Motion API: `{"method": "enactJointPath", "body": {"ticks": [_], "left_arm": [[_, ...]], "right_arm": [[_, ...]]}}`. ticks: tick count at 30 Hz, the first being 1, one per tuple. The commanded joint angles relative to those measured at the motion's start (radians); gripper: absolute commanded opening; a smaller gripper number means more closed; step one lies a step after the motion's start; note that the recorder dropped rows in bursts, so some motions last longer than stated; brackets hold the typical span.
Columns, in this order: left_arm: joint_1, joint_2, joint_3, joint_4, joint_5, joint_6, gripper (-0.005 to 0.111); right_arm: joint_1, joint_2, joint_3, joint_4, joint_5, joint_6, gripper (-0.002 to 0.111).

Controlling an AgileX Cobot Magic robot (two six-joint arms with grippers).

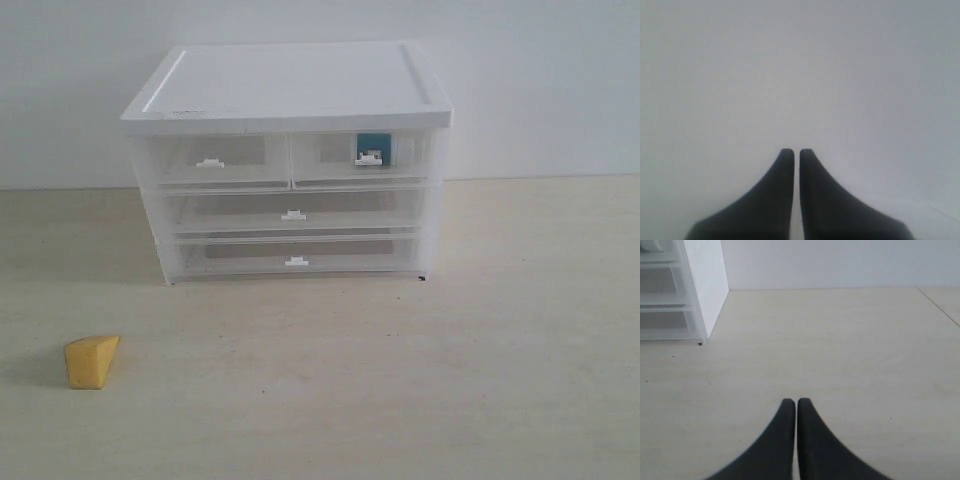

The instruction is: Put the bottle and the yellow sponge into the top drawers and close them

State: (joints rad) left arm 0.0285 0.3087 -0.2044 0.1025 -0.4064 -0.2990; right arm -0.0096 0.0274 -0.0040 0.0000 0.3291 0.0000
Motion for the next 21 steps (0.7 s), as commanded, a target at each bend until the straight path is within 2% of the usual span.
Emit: {"method": "enactJointPath", "body": {"ticks": [1, 6, 12, 18, 21], "left_arm": [[0.002, 0.18, -0.069, 0.092, -0.015, -0.017, 0.004], [0.002, 0.35, -0.108, 0.097, -0.093, -0.017, 0.004], [-0.015, 0.543, -0.154, 0.105, -0.124, -0.022, 0.004], [-0.113, 0.681, -0.156, 0.122, -0.208, 0.017, 0.004], [-0.159, 0.744, -0.158, 0.053, -0.223, 0.088, 0.004]], "right_arm": [[0.001, -0.006, 0.004, 0.0, -0.003, 0.0, 0.0], [0.001, -0.006, 0.004, 0.0, -0.003, 0.0, 0.0], [0.001, -0.006, 0.004, 0.0, -0.003, 0.0, 0.0], [0.001, -0.006, 0.004, 0.0, -0.005, 0.0, 0.0], [0.001, -0.006, 0.004, 0.0, -0.005, 0.0, 0.0]]}}
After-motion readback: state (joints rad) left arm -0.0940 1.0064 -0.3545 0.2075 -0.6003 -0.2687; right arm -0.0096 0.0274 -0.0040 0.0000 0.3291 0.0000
